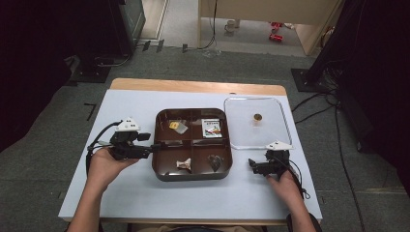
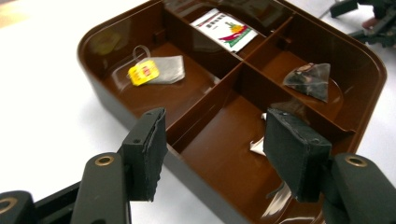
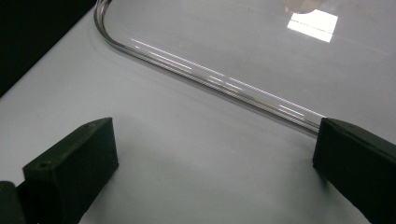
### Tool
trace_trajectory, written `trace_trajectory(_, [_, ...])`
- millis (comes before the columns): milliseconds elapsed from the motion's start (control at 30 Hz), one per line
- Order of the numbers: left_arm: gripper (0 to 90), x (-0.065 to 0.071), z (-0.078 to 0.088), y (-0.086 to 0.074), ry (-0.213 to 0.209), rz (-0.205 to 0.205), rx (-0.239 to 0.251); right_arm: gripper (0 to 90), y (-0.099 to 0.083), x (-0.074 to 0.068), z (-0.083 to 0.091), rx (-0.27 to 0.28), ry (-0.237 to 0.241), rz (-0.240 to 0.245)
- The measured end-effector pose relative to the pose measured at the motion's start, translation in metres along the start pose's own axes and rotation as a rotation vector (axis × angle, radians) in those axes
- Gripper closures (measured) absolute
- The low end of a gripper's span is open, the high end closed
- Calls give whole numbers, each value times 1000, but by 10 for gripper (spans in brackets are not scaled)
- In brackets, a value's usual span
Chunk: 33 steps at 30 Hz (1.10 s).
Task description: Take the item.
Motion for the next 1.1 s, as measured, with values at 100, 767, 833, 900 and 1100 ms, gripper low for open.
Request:
trace_trajectory(100, [399,5,-3,2,-5,-12,-1,0,0,0,0,0,0,0])
trace_trajectory(767, [547,42,-46,1,-124,-148,-107,0,0,0,0,-1,0,0])
trace_trajectory(833, [548,43,-48,1,-127,-151,-111,0,0,0,0,-1,0,0])
trace_trajectory(900, [550,48,-54,0,-126,-174,-137,0,0,0,0,-1,0,0])
trace_trajectory(1100, [557,57,-64,-4,-115,-232,-196,0,0,0,0,-1,0,0])
Point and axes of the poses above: each handheld gripper's, and its own axes: z roughly backward along the jaws, y roughly out of its top, x roughly to its right, the point moved 2 cm from there along -z, roughly forward along the jaws, and after that the axes turned 7 degrees about y, right-handed, at the moved point
